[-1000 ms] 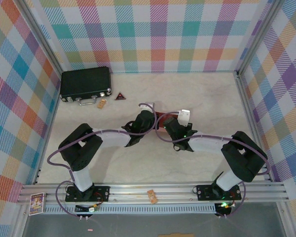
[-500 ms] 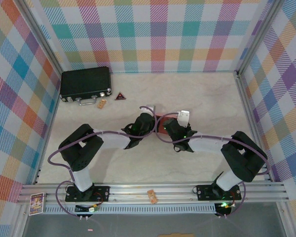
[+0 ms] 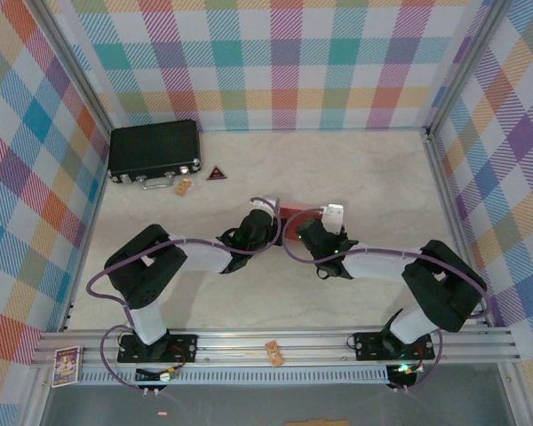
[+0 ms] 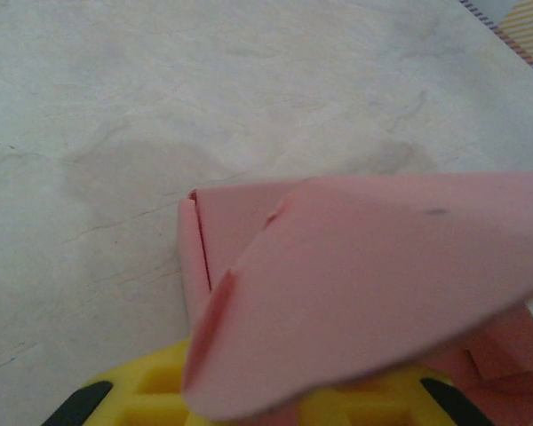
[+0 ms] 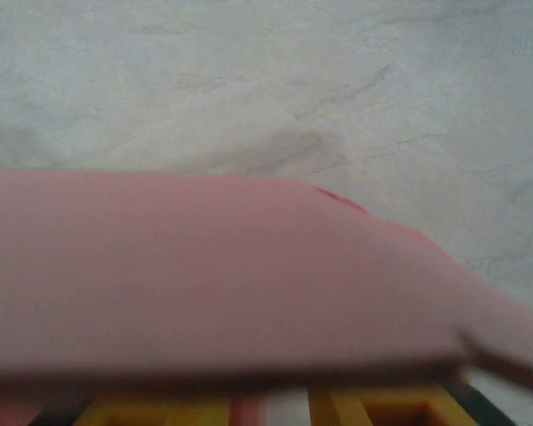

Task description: Fold the paper box

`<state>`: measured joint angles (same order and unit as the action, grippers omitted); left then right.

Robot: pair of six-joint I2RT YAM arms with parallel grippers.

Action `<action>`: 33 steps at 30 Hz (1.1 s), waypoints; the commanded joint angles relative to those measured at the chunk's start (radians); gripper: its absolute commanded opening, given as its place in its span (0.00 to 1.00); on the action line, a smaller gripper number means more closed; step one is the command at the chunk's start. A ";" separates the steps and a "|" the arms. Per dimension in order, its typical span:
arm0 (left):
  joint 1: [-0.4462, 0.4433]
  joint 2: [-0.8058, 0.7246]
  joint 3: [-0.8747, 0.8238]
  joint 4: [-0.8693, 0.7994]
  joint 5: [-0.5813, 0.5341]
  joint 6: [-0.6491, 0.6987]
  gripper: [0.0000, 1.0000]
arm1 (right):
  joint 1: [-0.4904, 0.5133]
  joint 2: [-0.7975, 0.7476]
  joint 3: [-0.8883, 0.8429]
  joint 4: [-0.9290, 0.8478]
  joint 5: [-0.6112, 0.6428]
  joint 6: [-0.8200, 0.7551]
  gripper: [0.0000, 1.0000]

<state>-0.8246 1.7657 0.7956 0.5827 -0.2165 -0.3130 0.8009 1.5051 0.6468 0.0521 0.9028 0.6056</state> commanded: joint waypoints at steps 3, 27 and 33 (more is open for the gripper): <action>-0.012 -0.063 -0.027 0.038 0.008 0.033 0.27 | 0.008 -0.042 -0.025 -0.019 0.003 -0.005 0.37; -0.015 -0.390 -0.275 0.027 -0.057 0.225 0.60 | 0.007 -0.463 -0.217 -0.190 -0.044 0.002 0.65; -0.005 -0.536 -0.208 -0.139 -0.147 0.273 0.66 | 0.003 -0.640 -0.179 -0.339 -0.042 -0.013 0.62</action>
<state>-0.8299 1.2736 0.5377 0.5400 -0.2878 -0.0834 0.8024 0.9154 0.4381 -0.1841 0.8509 0.5972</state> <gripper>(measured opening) 0.650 0.626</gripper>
